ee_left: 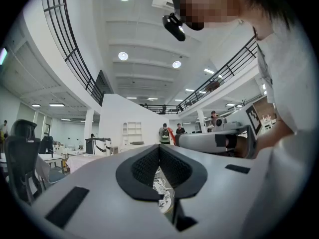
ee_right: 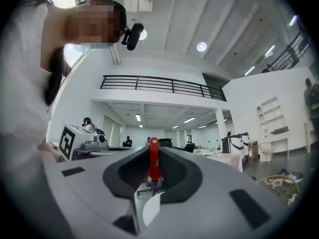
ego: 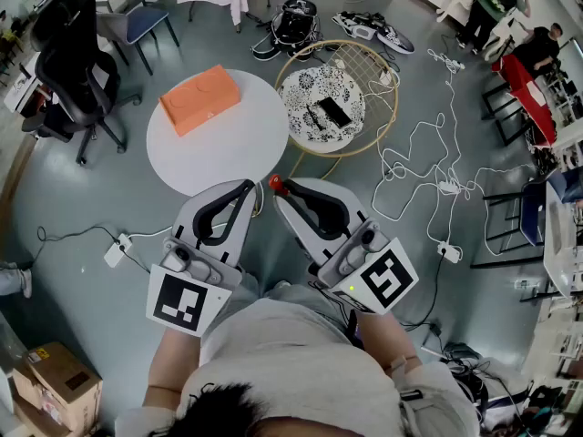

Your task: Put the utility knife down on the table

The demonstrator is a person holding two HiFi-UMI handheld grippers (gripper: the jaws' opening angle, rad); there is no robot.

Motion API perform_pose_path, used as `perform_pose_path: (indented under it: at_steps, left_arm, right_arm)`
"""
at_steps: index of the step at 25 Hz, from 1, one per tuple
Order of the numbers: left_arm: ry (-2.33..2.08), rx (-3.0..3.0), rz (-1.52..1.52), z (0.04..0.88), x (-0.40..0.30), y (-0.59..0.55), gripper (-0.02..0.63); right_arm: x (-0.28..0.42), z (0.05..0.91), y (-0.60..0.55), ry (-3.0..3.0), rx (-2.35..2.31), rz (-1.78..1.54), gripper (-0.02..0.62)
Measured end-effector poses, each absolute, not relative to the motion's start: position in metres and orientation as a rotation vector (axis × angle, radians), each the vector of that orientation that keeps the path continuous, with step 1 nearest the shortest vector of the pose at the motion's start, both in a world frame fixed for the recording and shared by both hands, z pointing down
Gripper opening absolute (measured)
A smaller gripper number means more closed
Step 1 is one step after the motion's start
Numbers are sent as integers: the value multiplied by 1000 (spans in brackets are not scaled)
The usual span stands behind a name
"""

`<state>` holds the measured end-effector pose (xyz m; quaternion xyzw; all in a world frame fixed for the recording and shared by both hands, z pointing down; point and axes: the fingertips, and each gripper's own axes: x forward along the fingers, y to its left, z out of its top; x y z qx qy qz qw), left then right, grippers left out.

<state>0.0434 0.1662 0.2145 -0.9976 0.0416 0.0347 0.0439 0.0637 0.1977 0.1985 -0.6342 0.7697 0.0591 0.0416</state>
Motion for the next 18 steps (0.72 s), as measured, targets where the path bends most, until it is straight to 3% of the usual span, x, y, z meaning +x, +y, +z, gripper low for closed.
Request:
perform_pose_path:
  at_steps: [18]
  left_arm:
    - [108,-3068,107,218,33,117,11]
  right_arm:
    - [51,202,150,2353,-1985,163,60]
